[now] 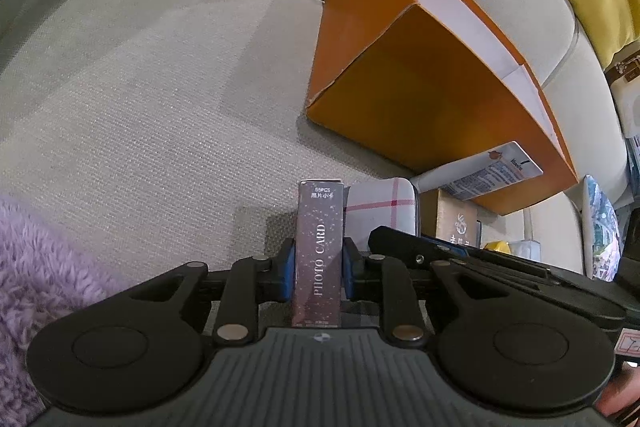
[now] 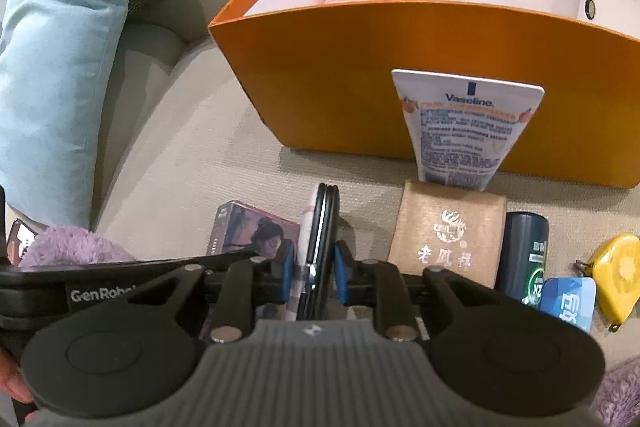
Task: Organize rigid objects
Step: 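Lift the photo card box with the left tool while the right tool lifts the plaid case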
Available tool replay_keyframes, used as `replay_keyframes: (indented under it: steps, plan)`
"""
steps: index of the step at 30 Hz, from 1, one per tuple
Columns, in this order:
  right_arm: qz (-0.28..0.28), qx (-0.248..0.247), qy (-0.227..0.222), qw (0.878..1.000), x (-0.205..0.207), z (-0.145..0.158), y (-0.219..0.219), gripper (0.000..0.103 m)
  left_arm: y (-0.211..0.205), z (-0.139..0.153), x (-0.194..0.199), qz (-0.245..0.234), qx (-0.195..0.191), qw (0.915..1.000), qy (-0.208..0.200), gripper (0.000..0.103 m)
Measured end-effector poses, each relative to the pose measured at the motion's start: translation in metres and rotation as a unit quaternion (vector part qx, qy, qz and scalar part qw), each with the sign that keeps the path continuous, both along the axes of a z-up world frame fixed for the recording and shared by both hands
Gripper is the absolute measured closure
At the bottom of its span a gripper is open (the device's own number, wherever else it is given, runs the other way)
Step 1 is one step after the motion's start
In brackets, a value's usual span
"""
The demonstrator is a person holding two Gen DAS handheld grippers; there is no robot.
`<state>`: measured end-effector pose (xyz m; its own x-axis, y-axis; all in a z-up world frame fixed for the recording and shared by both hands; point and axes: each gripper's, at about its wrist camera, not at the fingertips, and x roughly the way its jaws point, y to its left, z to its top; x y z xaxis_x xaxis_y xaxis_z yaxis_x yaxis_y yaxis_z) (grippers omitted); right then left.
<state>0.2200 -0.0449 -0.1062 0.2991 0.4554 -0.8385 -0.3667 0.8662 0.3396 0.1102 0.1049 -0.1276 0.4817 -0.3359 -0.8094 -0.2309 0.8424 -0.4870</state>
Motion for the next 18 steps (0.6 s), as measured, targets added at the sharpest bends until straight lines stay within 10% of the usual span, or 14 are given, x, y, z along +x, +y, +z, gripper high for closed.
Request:
replay_keyframes:
  steps: [18]
  plan:
    - [0.021,0.055,-0.118,0.991,0.001,0.119,-0.029,0.085,-0.001,0.125,-0.004,-0.015,0.01,0.9914,-0.13,0.078]
